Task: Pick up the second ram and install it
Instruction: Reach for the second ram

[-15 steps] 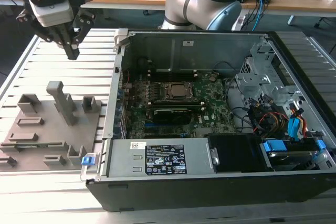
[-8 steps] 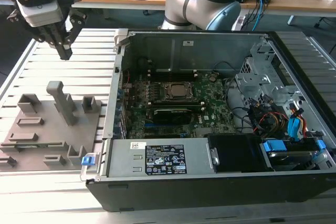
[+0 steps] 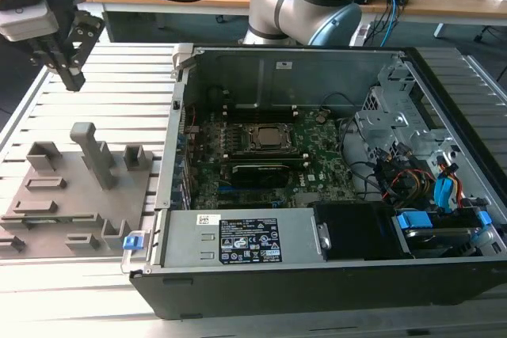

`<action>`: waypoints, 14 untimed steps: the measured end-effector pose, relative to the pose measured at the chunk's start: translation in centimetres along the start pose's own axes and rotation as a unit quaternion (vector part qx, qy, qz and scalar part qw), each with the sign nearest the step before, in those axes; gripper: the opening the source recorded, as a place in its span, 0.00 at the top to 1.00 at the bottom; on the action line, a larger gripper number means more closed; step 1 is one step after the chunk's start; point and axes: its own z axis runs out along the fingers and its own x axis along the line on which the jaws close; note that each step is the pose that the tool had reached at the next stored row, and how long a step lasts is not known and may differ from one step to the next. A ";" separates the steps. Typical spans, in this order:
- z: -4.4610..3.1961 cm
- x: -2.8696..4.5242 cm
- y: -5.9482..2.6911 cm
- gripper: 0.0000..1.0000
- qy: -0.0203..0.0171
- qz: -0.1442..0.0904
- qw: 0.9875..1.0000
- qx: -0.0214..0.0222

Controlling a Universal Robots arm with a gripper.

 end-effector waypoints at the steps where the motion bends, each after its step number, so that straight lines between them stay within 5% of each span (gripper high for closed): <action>1: 0.00 0.38 -0.03 0.89 0.000 0.000 1.000 0.000; 14: 0.08 3.45 -0.26 0.89 0.000 0.000 1.000 0.000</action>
